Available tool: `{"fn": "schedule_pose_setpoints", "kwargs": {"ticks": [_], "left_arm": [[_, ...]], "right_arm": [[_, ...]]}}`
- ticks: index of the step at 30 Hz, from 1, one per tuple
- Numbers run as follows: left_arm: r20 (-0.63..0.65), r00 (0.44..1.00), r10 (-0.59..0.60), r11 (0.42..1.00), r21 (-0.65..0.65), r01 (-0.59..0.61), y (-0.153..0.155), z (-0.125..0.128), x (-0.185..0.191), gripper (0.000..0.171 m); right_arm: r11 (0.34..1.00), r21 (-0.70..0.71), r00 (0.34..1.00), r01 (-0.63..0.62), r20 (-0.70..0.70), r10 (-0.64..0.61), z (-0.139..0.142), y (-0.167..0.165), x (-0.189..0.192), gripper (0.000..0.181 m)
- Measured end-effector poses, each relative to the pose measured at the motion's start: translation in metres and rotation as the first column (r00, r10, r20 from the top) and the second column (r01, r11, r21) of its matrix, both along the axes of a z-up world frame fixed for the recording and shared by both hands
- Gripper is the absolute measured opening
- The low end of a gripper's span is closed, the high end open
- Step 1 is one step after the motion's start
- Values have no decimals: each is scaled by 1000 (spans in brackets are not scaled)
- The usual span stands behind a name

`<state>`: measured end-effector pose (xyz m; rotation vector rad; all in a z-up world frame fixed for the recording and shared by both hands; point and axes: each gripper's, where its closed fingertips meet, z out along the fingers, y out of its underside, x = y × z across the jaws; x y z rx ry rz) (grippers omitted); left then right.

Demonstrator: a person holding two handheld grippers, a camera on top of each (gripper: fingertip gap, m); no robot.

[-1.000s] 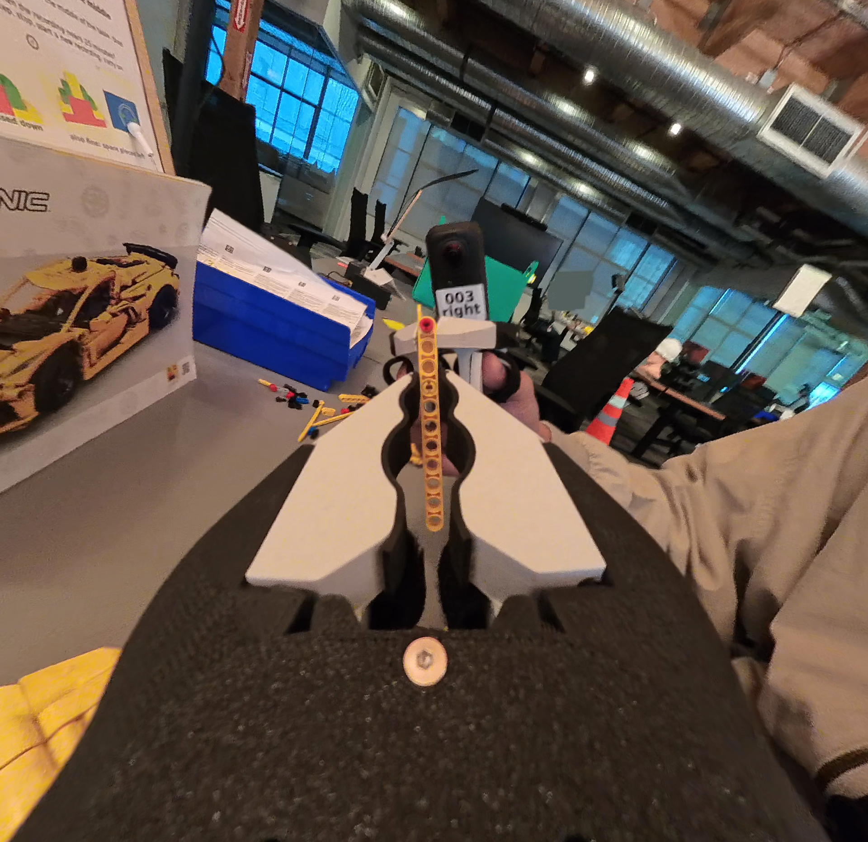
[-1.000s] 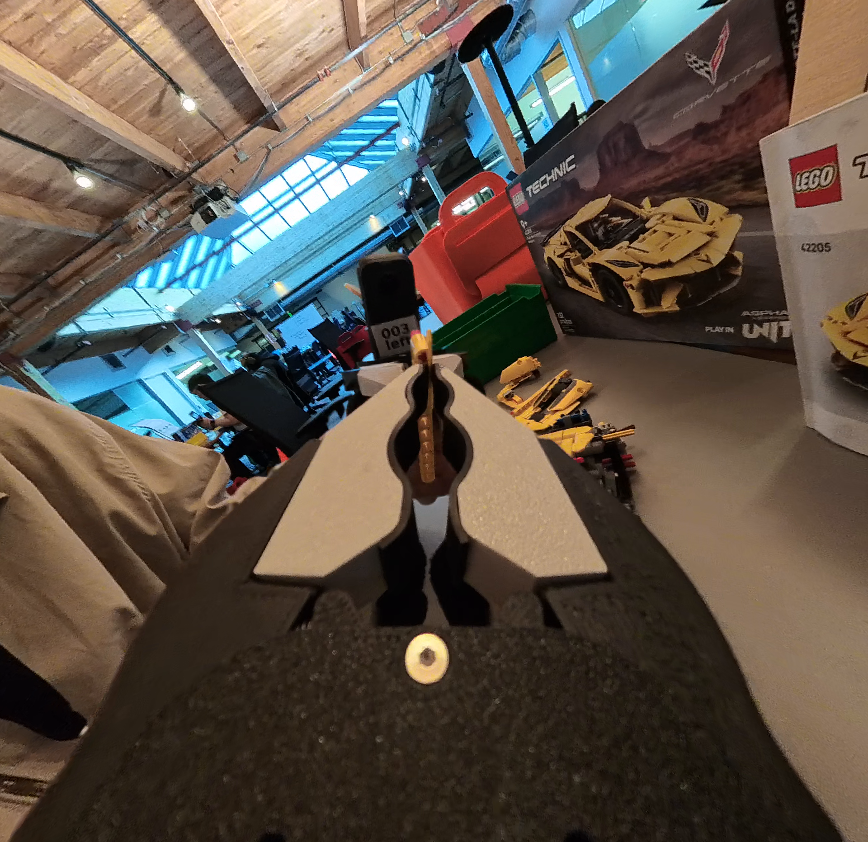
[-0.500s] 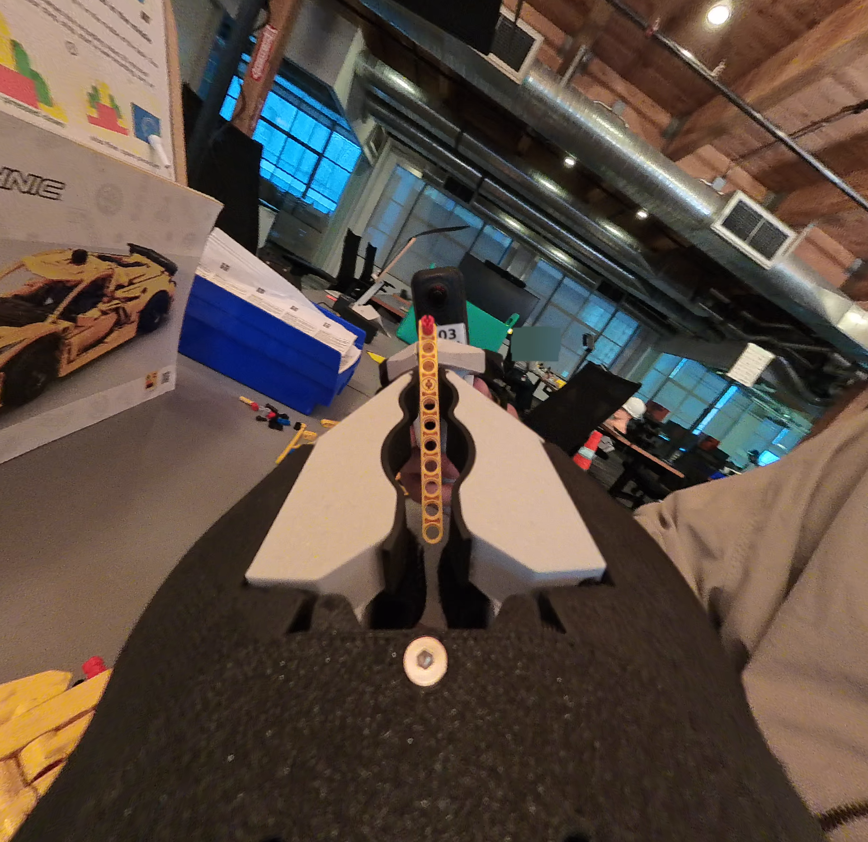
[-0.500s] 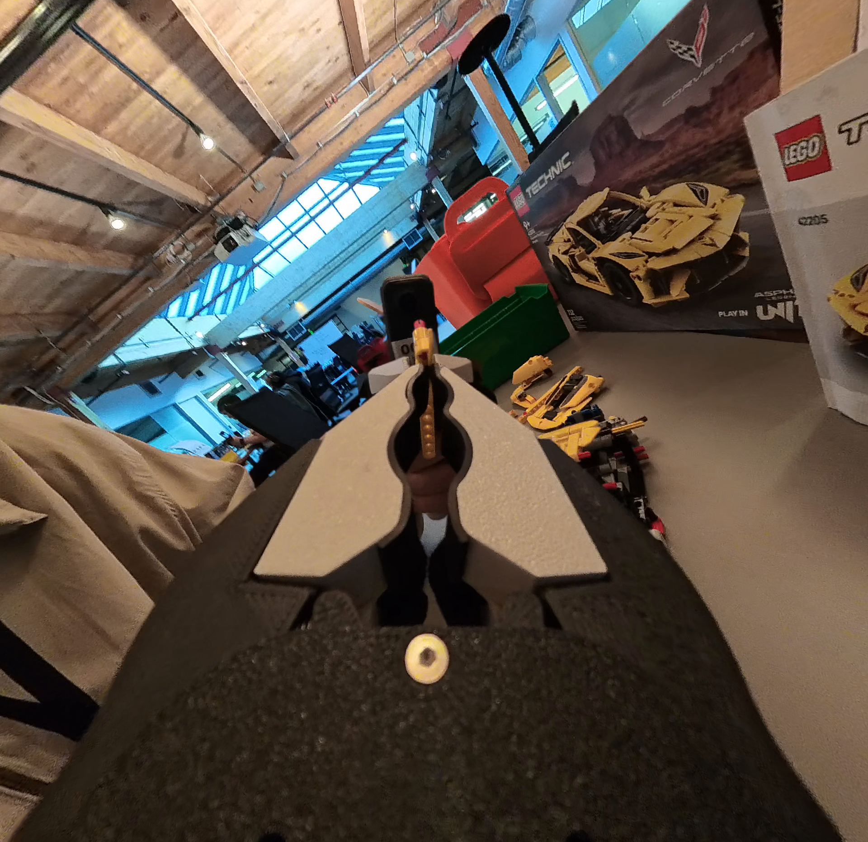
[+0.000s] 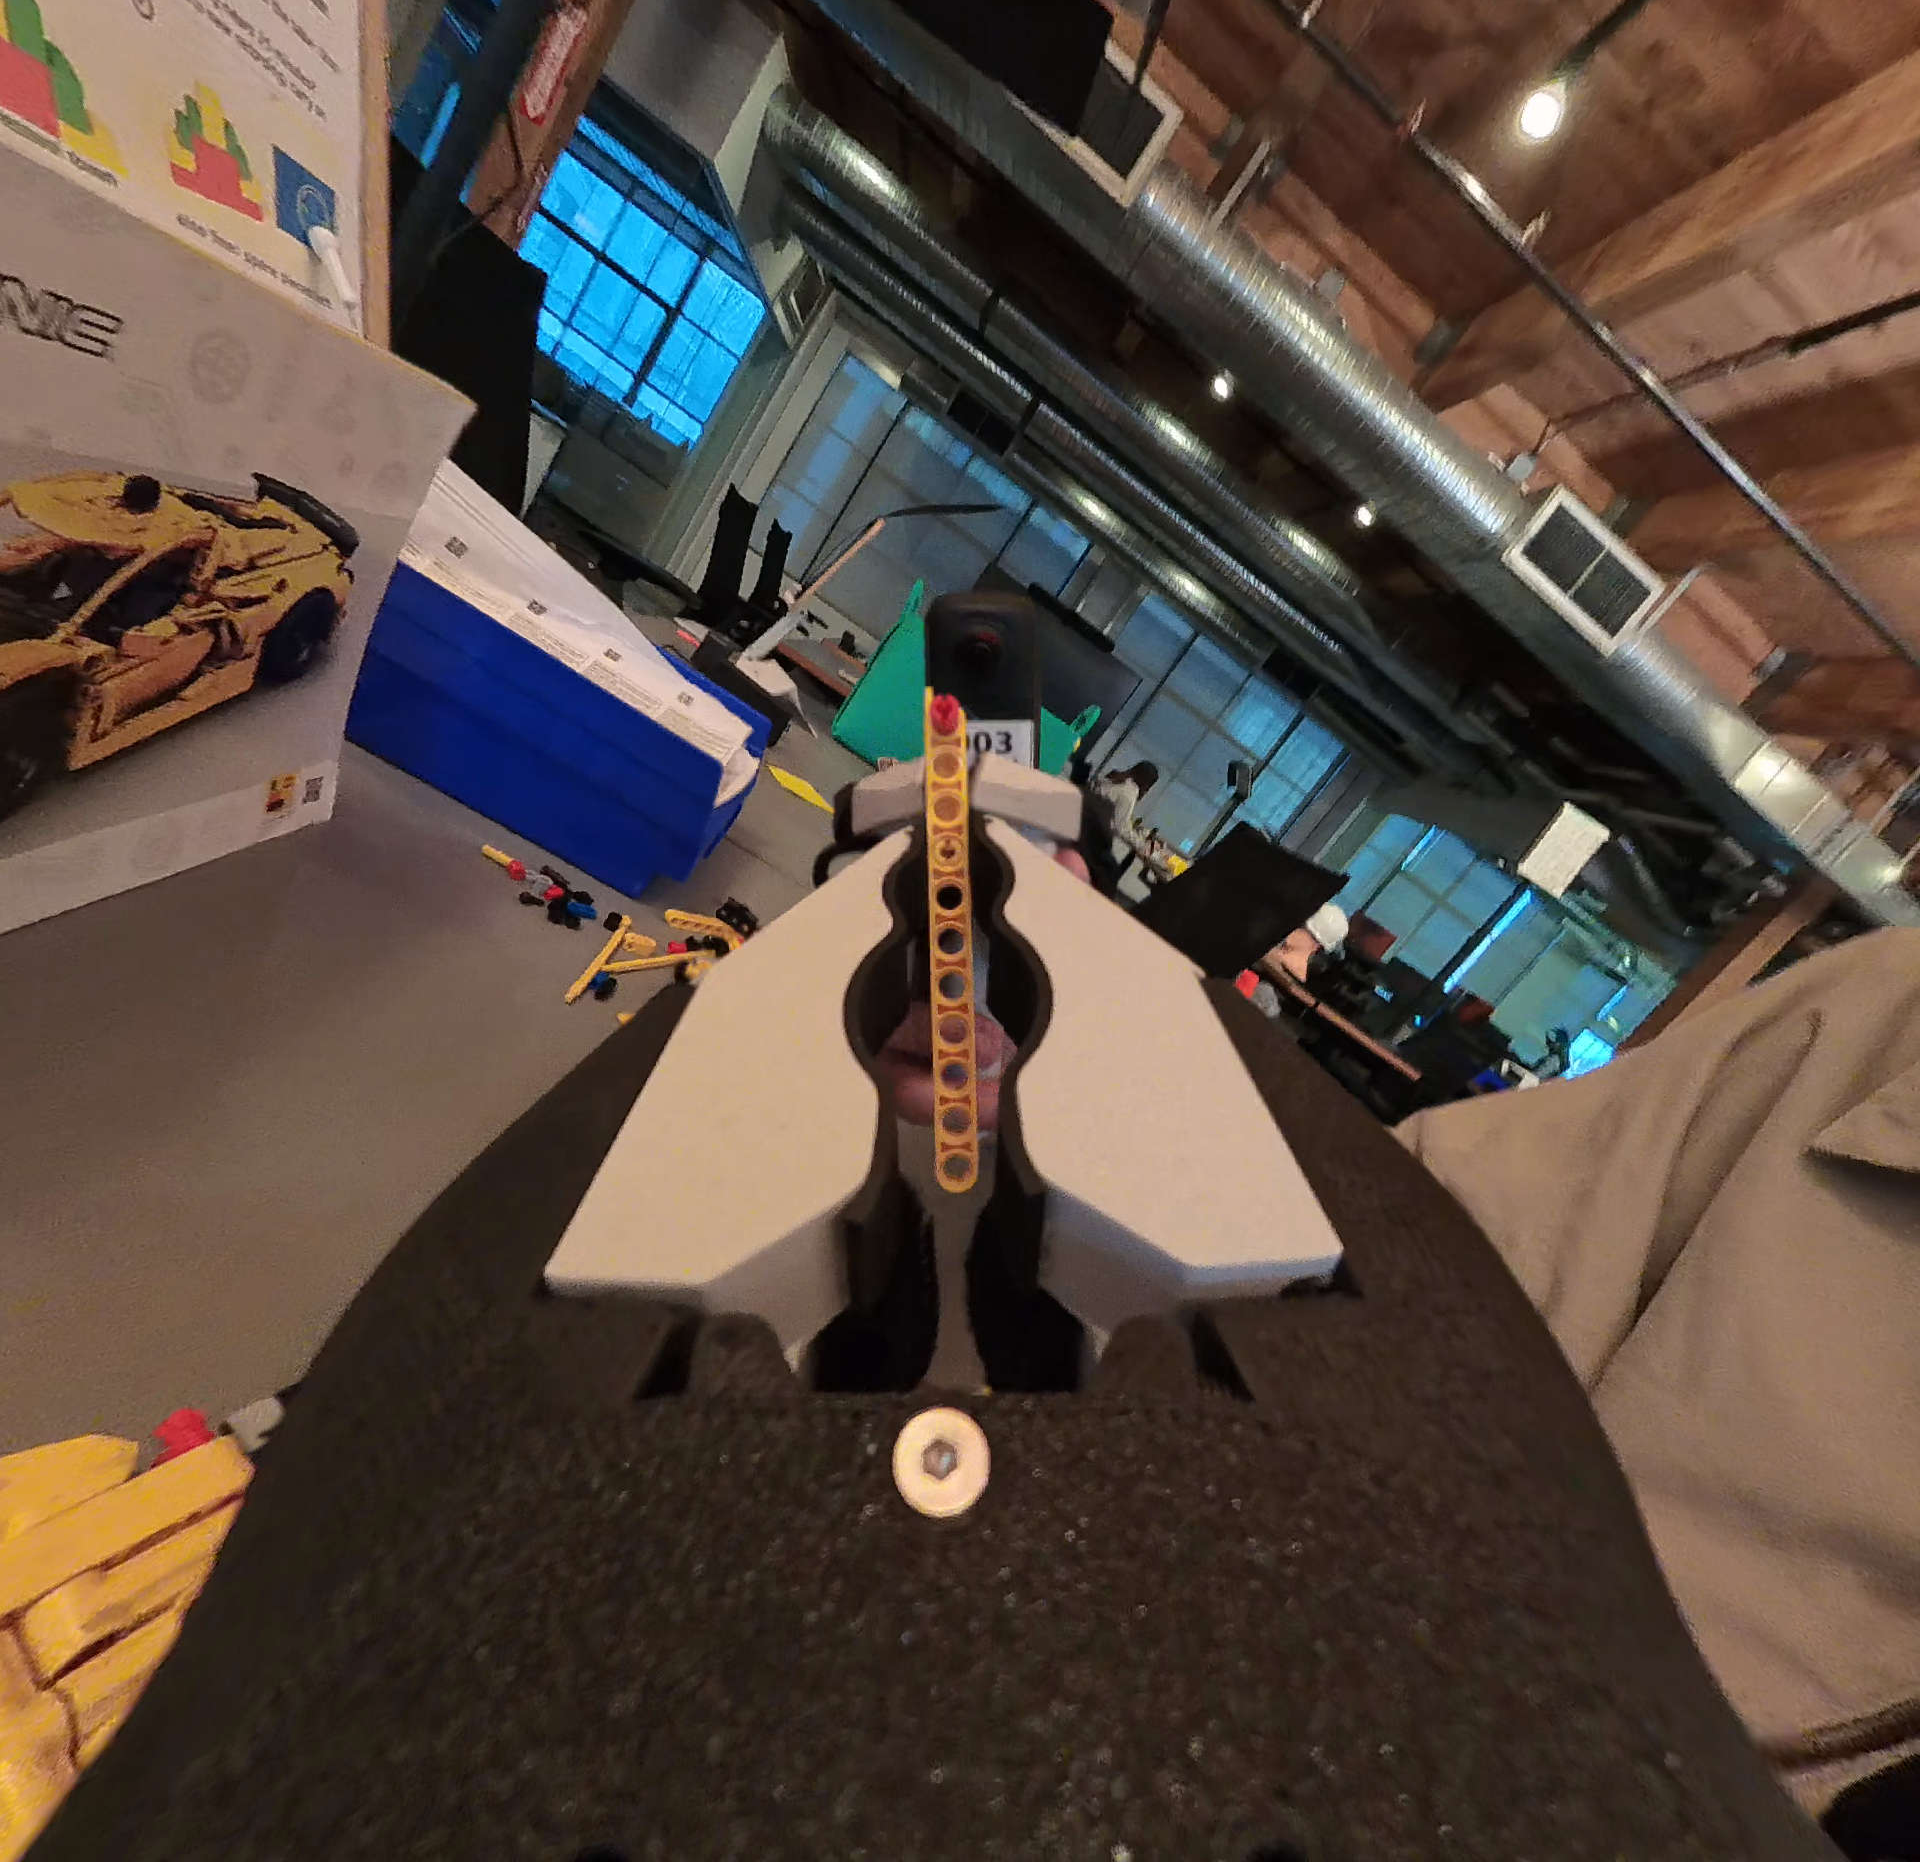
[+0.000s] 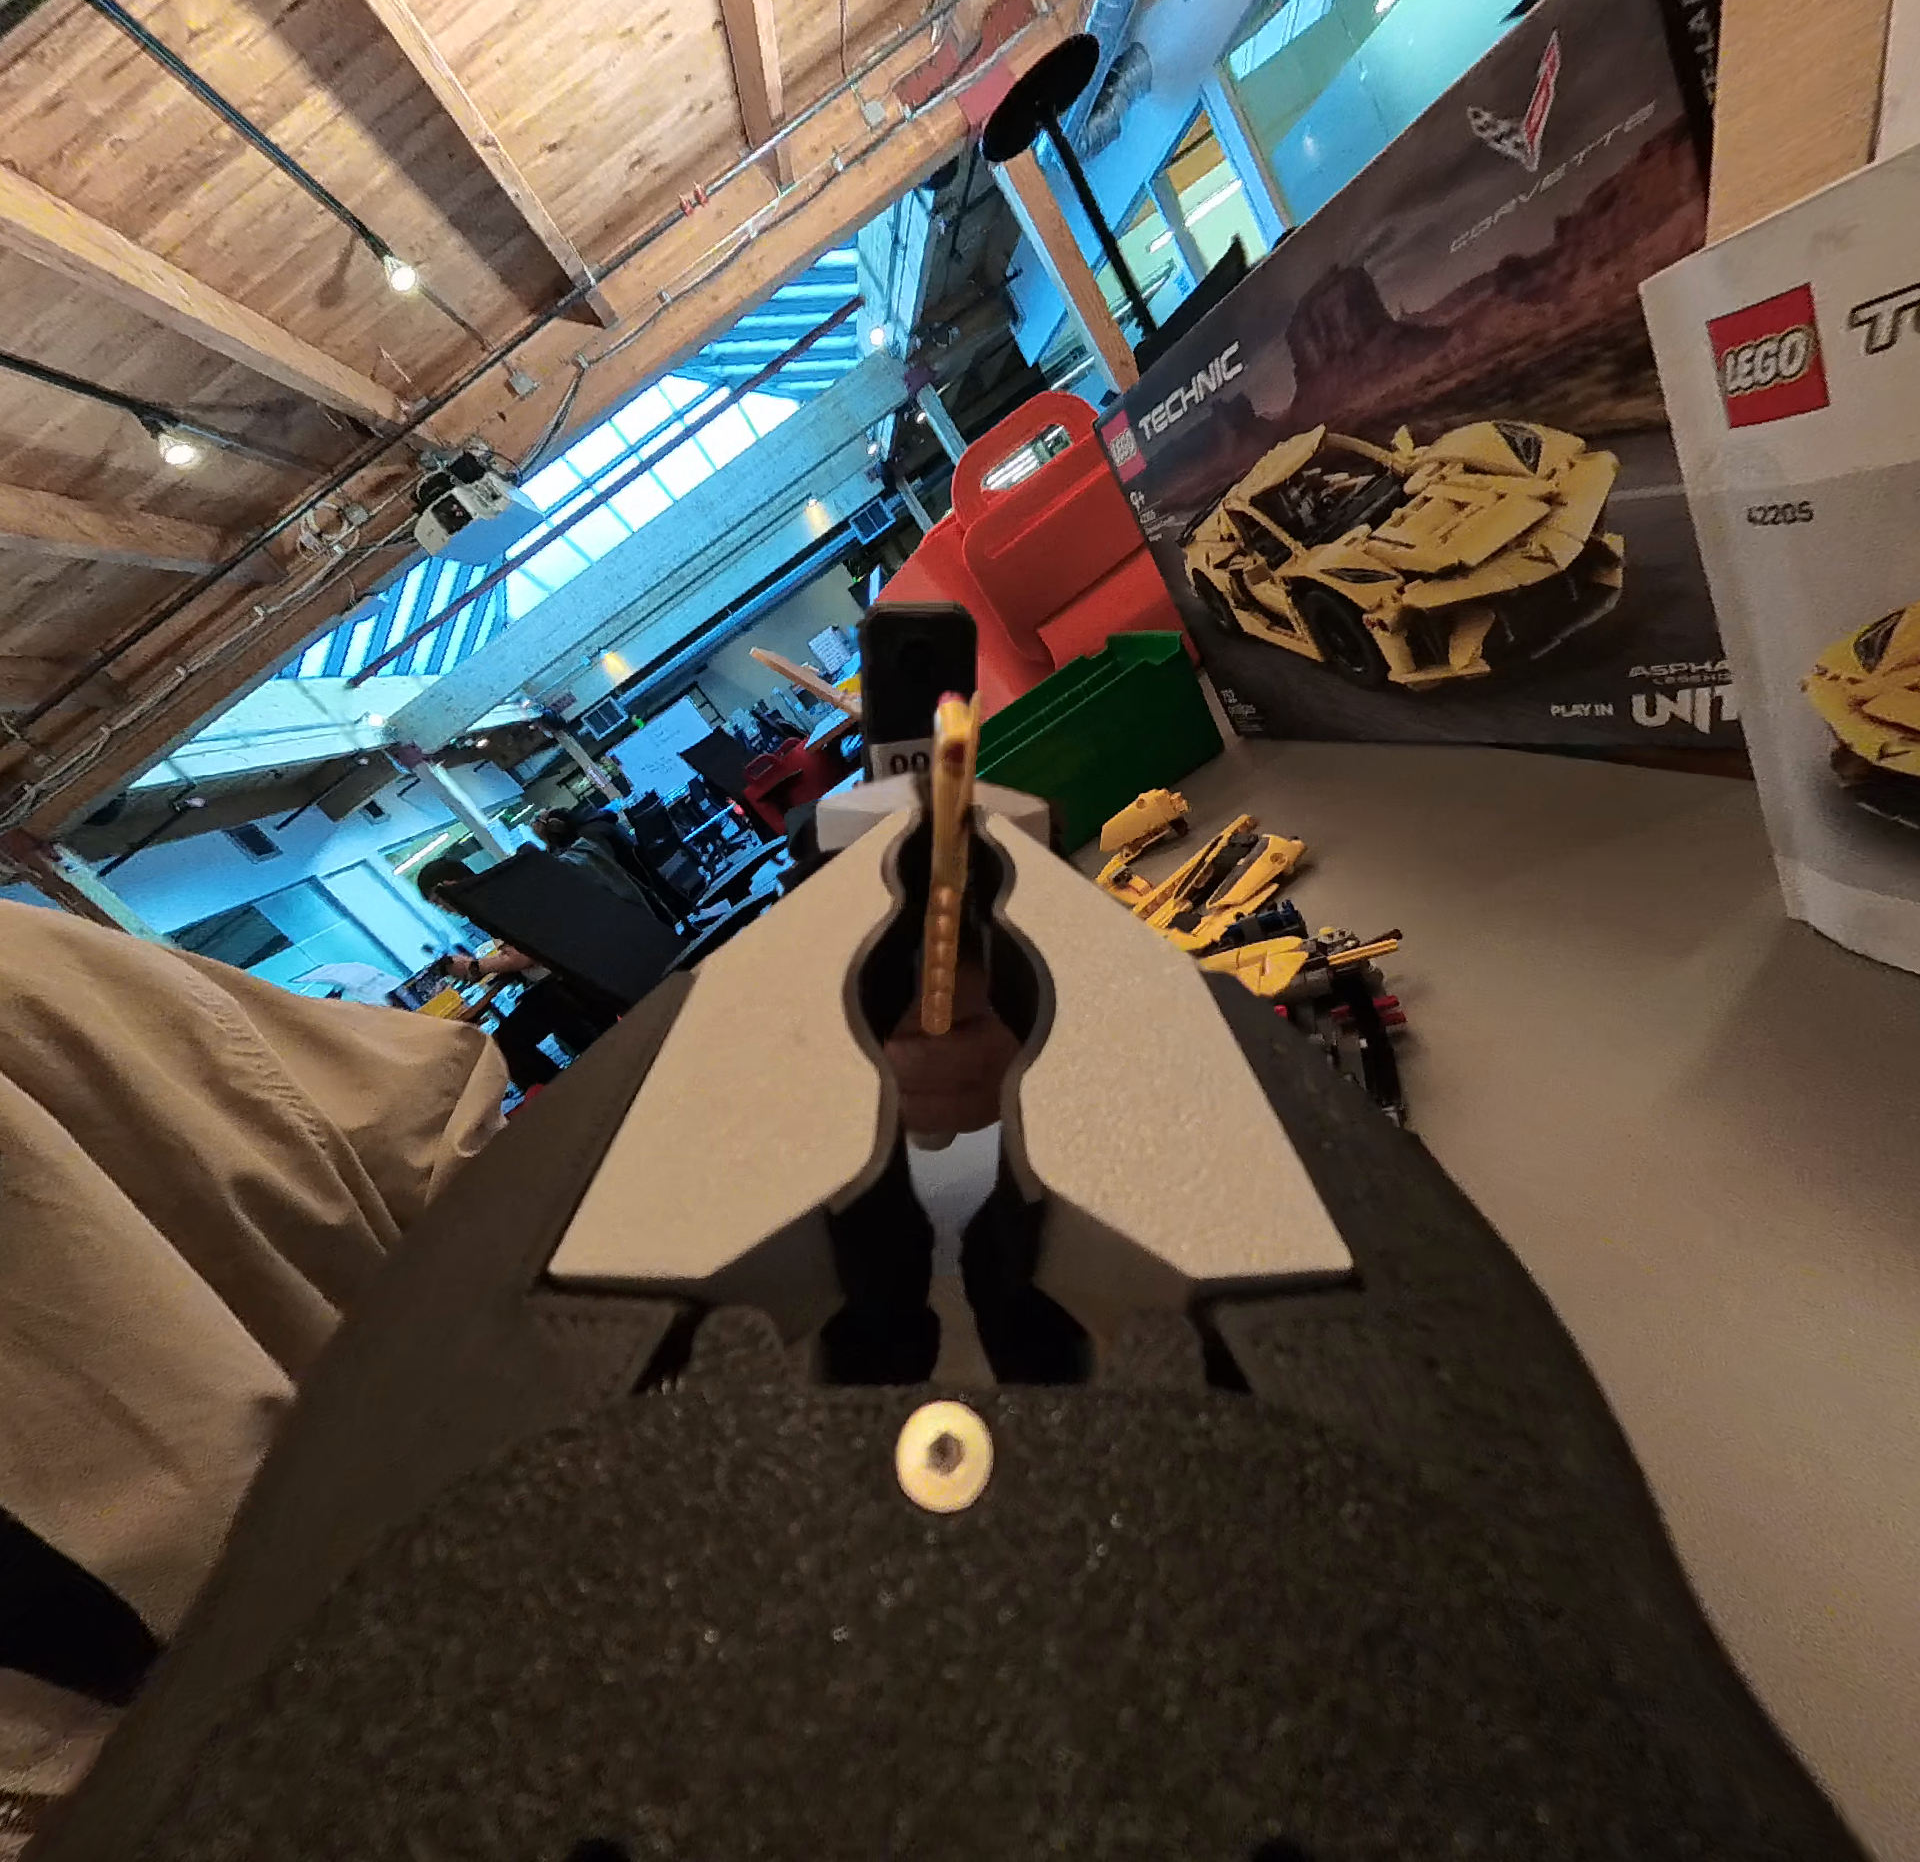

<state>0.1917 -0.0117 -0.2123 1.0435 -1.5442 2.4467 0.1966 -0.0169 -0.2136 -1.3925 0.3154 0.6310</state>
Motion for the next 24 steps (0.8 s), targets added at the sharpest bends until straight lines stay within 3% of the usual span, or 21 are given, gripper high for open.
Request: {"fn": "schedule_pose_setpoints", "kwargs": {"ticks": [3,9,14,24], "left_arm": [[-11,1000,-18,997,-71,17,3,4,0,5],[-6,1000,-17,999,-49,17,-1,1,0,5],[10,997,80,997,24,-80,3,-4,9,4],[8,996,85,996,23,-85,1,0,8,3]], "right_arm": [[999,4,999,-46,-23,46,-1,3,-5,8],[999,27,998,-34,-47,35,-2,5,-3,1],[998,-43,998,50,-27,-51,-10,8,7,0],[998,-67,999,-4,-52,1,-10,4,6,0]]}}
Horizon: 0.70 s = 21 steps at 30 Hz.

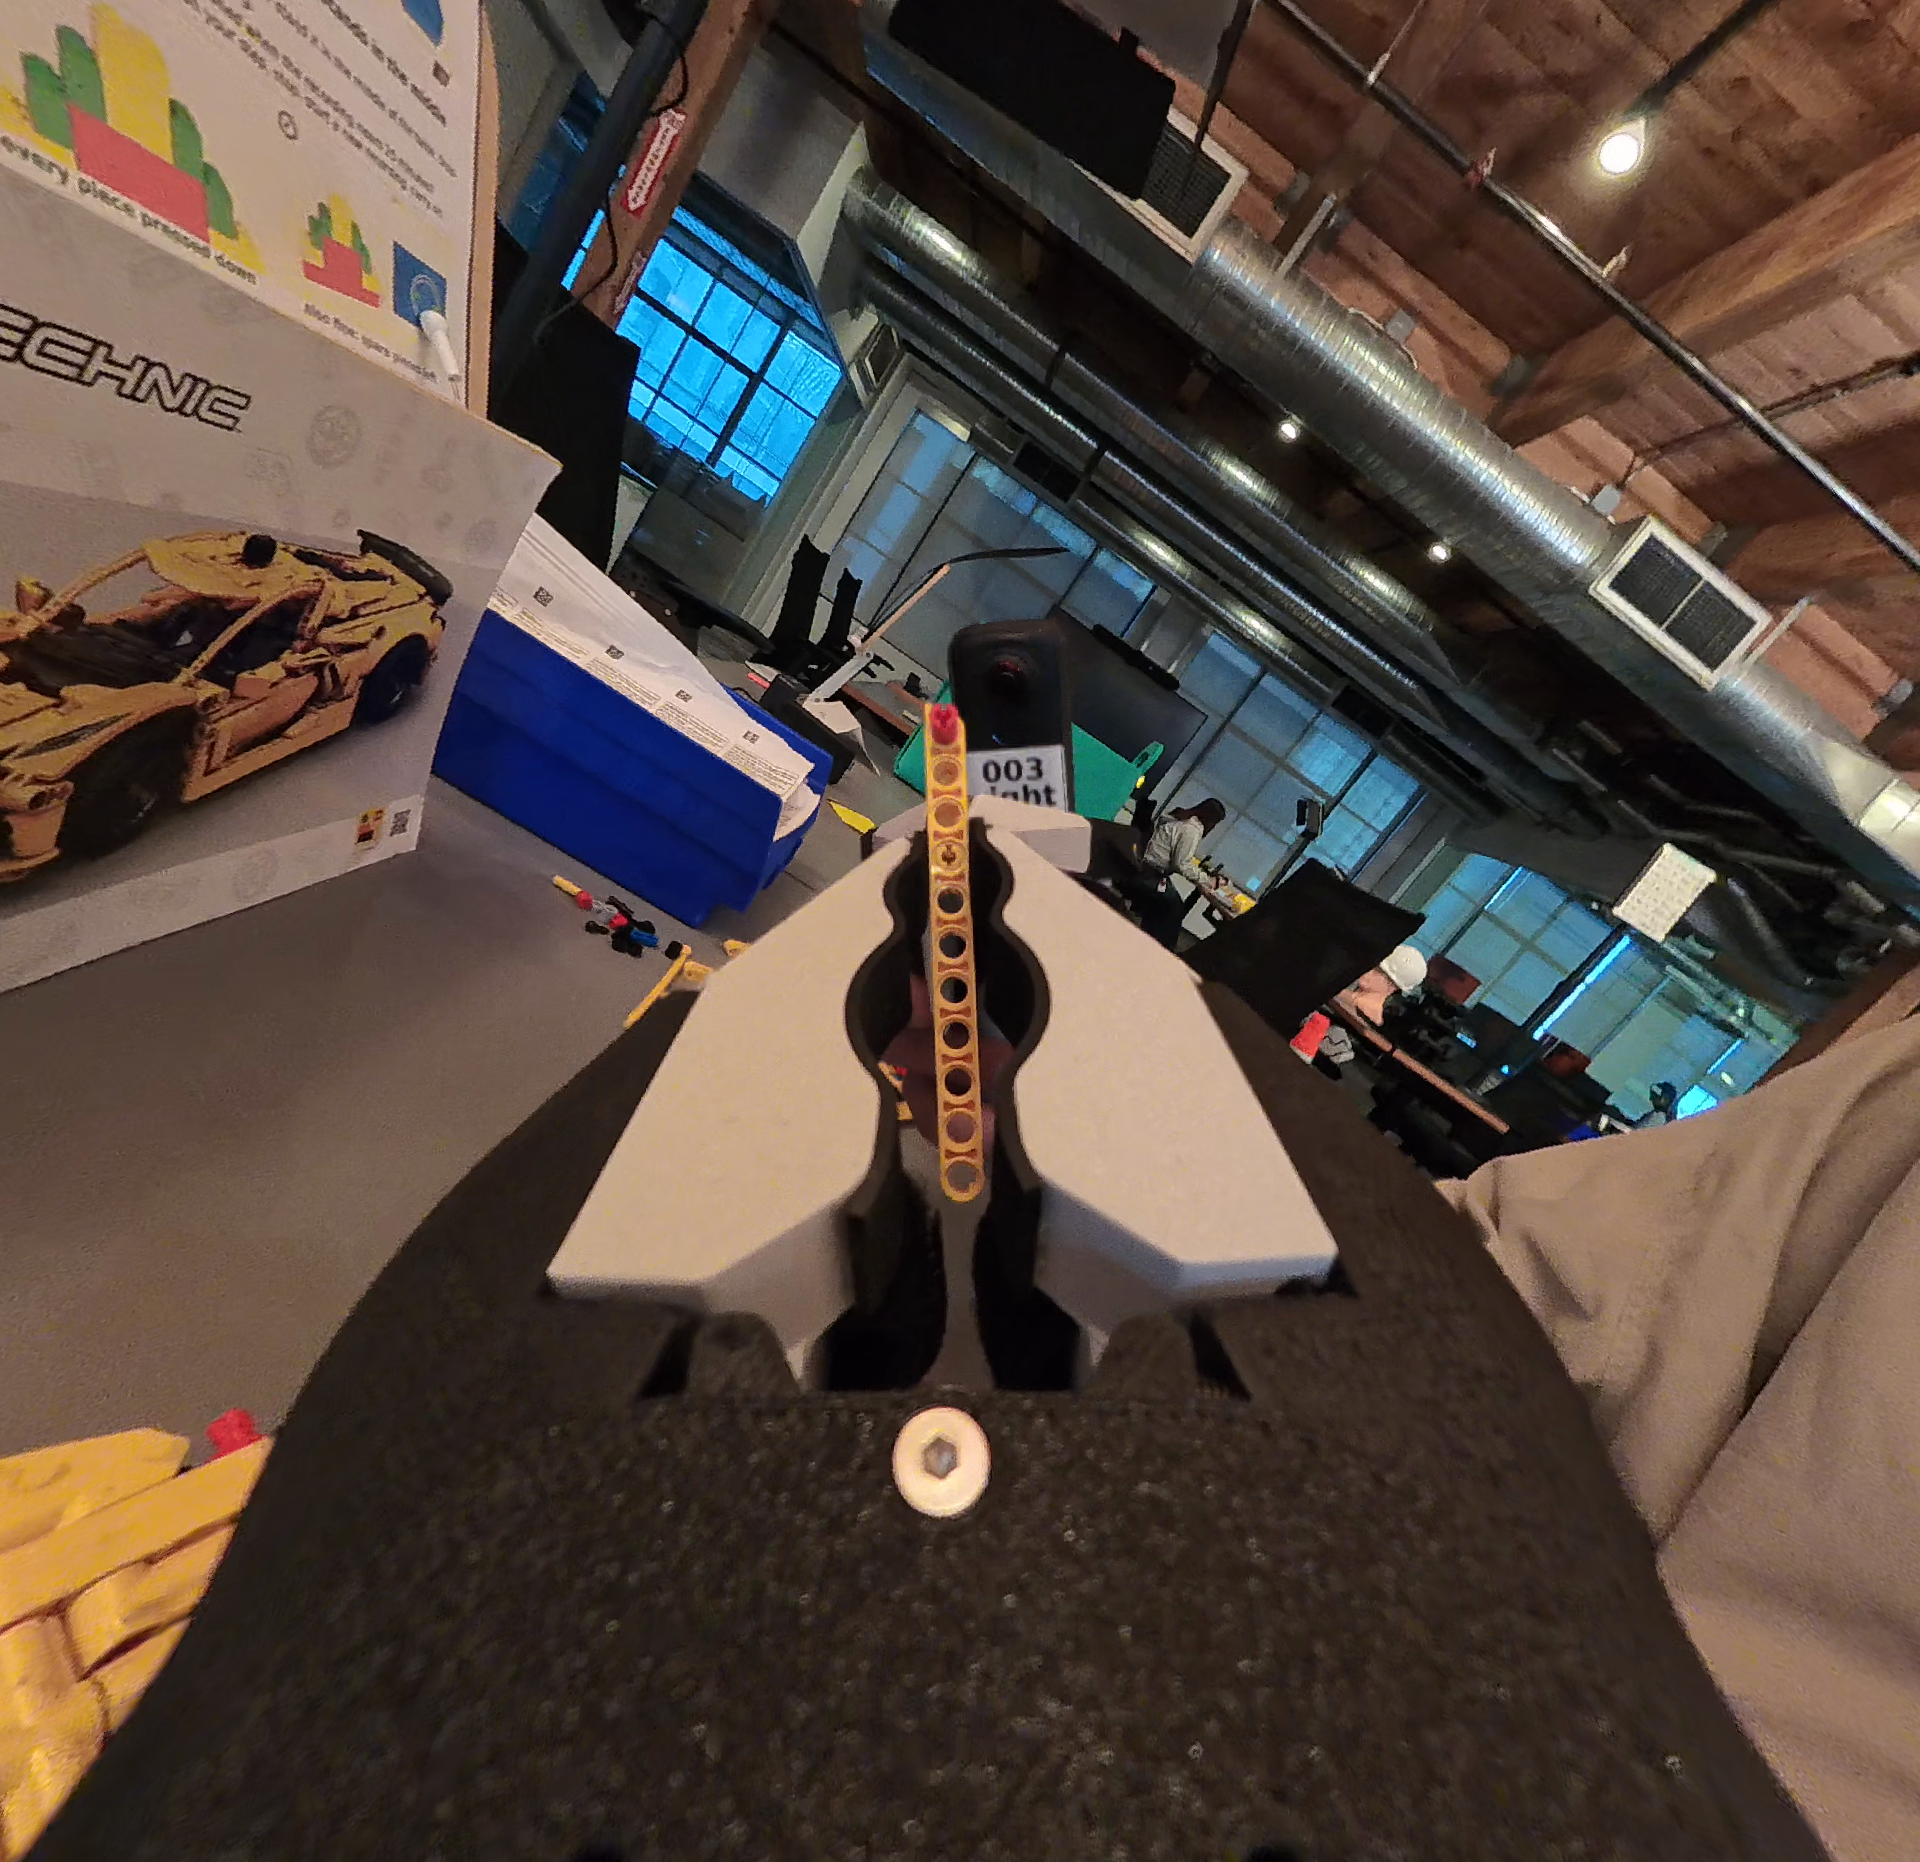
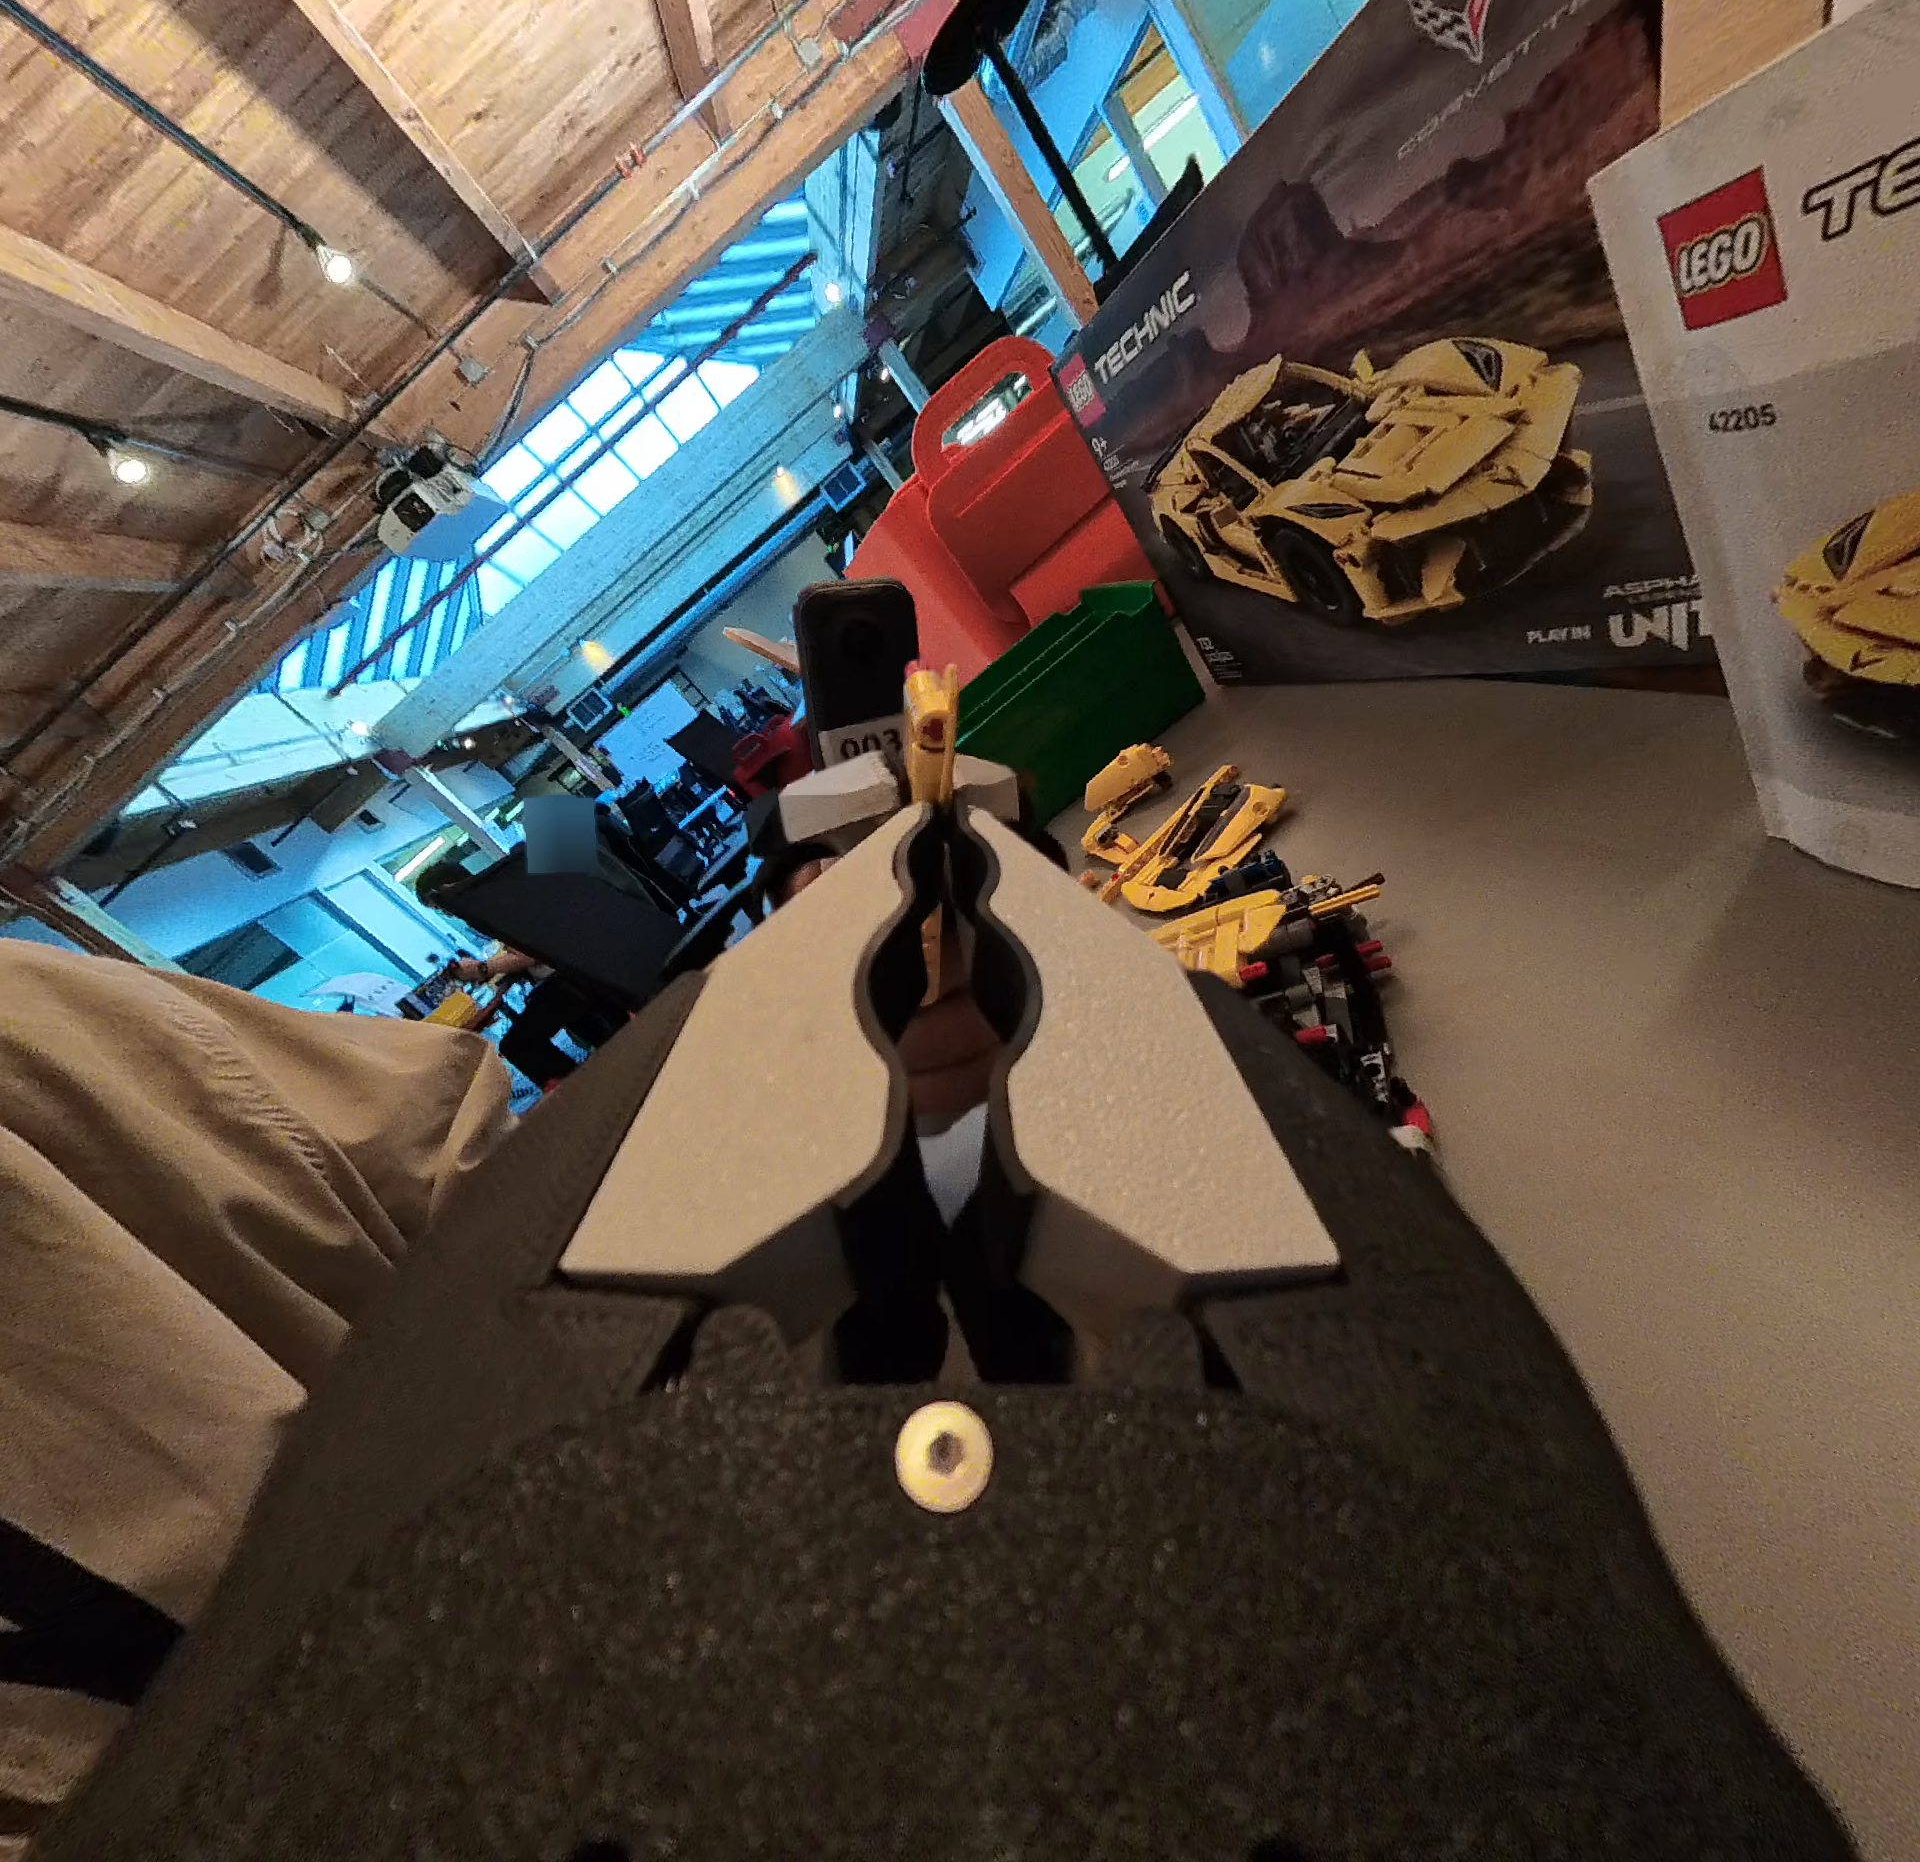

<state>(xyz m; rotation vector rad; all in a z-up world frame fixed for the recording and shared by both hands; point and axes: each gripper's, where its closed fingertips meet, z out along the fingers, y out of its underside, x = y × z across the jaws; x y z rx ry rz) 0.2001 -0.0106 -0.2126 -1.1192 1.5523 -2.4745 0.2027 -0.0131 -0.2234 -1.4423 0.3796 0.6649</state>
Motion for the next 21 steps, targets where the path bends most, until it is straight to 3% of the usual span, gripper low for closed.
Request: {"fn": "schedule_pose_setpoints", "kwargs": {"ticks": [7,9,14,21], "left_arm": [[-7,1000,-3,1000,25,3,0,-5,1,3],[-3,1000,28,999,-22,-28,12,2,2,2],[28,998,49,996,68,-50,6,2,0,3],[34,999,-11,1000,3,11,2,4,-4,5]], "right_arm": [[999,-41,1000,5,27,-4,-7,-1,0,0],[1000,-14,1000,5,23,-5,1,-7,3,0],[1000,-24,999,14,39,-13,1,-9,5,0],[990,85,990,-111,-78,118,6,-5,-8,3]]}}
